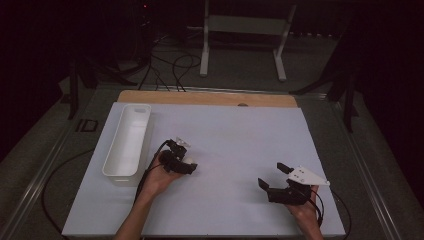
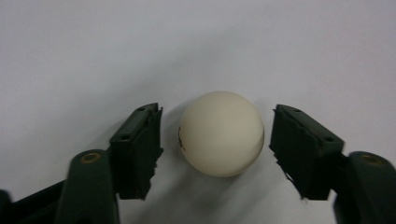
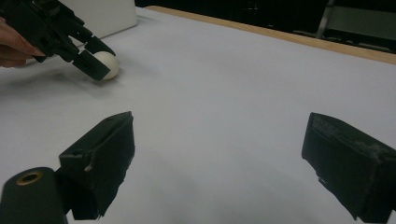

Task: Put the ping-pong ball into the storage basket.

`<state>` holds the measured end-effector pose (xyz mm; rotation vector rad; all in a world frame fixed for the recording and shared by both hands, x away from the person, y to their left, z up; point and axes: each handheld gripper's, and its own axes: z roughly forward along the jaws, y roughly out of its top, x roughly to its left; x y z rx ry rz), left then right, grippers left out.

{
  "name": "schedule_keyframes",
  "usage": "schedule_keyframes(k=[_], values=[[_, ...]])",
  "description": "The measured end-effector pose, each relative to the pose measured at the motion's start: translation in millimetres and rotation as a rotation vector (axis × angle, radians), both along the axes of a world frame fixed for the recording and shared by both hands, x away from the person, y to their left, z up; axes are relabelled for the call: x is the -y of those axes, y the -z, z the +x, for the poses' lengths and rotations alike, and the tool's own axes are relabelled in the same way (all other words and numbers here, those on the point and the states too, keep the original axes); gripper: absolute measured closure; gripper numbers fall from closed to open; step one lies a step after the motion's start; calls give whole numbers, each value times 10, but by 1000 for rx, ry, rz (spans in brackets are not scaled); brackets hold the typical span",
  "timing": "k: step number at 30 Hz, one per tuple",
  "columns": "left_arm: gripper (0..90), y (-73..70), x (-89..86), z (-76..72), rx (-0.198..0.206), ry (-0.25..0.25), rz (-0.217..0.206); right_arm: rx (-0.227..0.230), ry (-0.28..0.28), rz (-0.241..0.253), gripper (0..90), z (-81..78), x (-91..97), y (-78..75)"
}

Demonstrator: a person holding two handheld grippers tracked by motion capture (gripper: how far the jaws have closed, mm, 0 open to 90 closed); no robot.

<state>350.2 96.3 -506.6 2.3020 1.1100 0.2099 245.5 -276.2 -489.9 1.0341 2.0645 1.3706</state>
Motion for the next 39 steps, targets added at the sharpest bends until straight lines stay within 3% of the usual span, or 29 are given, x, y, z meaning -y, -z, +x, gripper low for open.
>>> schedule_keyframes(k=[7, 26, 39], values=[[505, -7, -2, -7, 7, 3, 6, -1, -2, 0, 93, -2, -3, 0], [512, -81, -35, -25, 23, -30, 9, -4, -8, 0, 95, 3, -8, 7], [512, -151, -37, -56, 31, -26, -1, -5, -9, -1, 95, 4, -9, 9]])
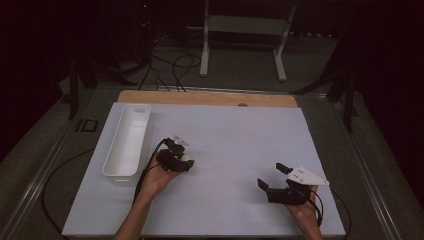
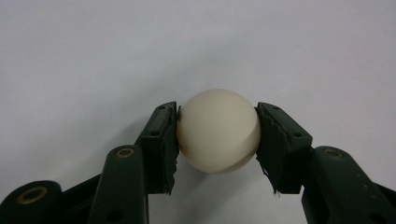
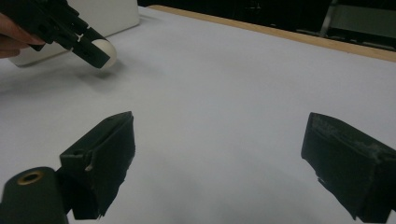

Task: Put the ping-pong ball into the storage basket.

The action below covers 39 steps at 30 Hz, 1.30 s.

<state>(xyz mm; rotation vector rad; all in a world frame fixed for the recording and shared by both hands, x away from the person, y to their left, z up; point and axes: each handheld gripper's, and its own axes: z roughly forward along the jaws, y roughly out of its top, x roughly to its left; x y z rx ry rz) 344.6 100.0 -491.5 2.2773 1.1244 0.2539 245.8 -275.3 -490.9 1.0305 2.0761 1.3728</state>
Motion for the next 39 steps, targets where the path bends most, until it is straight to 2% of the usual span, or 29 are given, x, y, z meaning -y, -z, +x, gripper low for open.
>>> schedule_keyframes(k=[24, 39], values=[[512, -159, -9, -50, 3, -16, -11, -4, -1, 4, 95, -1, -8, 4], [512, -242, -28, -77, 17, -13, -11, 0, -3, 8, 95, -3, -12, 6]])
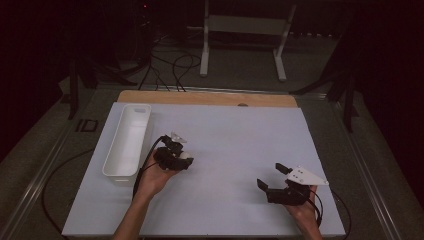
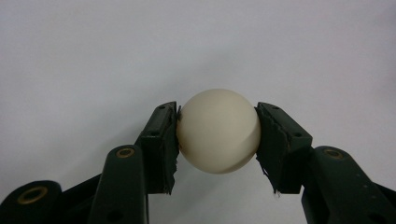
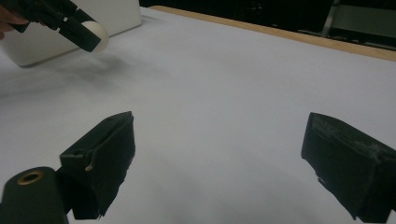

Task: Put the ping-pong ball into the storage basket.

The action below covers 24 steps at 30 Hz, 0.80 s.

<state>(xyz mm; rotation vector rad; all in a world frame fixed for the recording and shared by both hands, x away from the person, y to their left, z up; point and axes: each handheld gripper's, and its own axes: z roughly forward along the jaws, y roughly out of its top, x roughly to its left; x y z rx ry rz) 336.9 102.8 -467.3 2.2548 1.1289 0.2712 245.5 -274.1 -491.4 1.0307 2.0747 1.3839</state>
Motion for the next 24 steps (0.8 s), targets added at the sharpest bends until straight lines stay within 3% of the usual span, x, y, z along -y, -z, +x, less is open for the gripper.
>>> schedule_keyframes(k=[24], values=[[512, -56, -43, -16, -5, -5, -15, 1, -1, 4, 95, 4, 8, 5]])
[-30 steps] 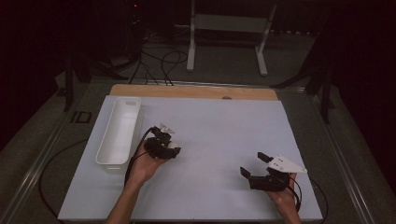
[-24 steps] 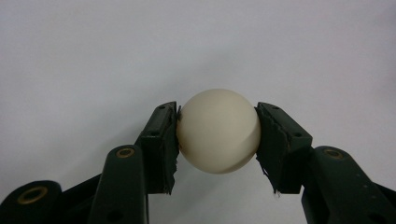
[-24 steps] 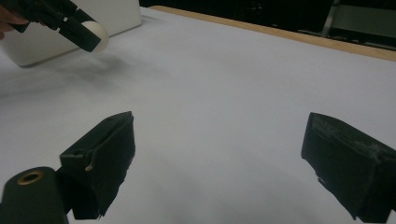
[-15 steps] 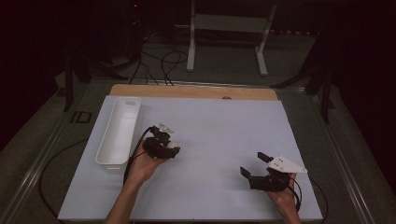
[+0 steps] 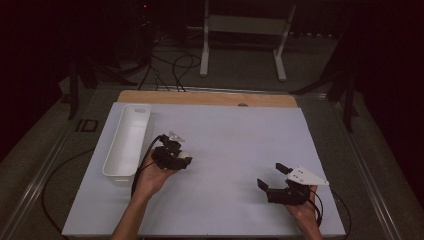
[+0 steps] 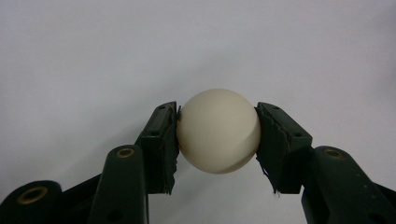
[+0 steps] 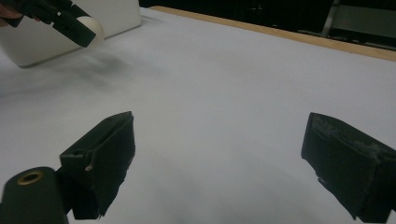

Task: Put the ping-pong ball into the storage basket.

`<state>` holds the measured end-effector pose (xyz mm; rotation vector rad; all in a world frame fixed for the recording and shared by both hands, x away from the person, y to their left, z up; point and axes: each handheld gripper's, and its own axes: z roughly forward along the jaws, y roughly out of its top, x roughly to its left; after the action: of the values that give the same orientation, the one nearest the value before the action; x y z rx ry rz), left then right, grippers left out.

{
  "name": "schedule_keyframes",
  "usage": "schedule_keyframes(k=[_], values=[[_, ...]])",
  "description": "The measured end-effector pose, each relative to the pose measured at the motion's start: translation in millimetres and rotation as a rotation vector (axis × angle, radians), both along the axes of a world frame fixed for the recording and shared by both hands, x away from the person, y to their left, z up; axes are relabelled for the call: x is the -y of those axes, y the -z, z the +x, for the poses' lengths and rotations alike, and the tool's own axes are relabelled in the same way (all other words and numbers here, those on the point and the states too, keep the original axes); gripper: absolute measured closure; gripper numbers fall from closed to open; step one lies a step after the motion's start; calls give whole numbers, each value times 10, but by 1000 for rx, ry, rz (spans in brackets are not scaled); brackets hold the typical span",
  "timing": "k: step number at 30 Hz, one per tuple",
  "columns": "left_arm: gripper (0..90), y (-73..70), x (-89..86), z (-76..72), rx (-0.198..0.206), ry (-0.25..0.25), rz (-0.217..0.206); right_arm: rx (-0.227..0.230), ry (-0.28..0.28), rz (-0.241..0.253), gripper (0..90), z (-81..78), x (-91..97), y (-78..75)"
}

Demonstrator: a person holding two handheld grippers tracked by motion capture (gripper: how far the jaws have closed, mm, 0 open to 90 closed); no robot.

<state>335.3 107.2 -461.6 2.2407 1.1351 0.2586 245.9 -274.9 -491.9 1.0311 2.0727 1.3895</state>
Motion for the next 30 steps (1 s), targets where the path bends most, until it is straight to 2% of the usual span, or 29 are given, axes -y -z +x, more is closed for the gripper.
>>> schedule_keyframes(k=[30], values=[[513, -106, -39, -19, 17, -13, 2, -6, -2, 3, 95, 8, 2, 11]])
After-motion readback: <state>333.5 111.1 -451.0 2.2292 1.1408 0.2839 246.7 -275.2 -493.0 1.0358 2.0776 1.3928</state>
